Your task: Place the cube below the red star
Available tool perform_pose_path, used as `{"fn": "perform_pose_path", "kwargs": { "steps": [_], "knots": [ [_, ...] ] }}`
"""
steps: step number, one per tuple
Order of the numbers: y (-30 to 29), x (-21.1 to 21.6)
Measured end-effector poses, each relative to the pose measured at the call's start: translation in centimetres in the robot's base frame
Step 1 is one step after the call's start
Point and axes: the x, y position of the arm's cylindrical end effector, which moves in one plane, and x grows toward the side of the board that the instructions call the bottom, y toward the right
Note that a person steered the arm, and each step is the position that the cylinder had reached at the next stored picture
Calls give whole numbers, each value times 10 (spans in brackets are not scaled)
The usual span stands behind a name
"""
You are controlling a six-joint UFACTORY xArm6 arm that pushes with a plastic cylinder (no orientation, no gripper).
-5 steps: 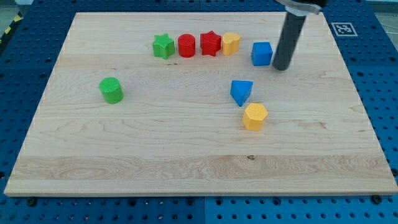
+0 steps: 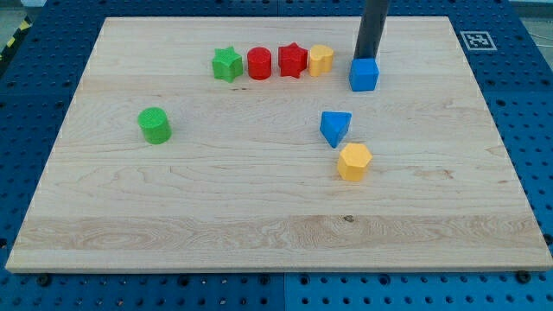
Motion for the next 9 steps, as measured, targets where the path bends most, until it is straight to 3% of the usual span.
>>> {"fn": "perform_pose_path", "kwargs": {
  "steps": [5,9],
  "knots": [
    [17,115],
    [-41,106]
  ]
}}
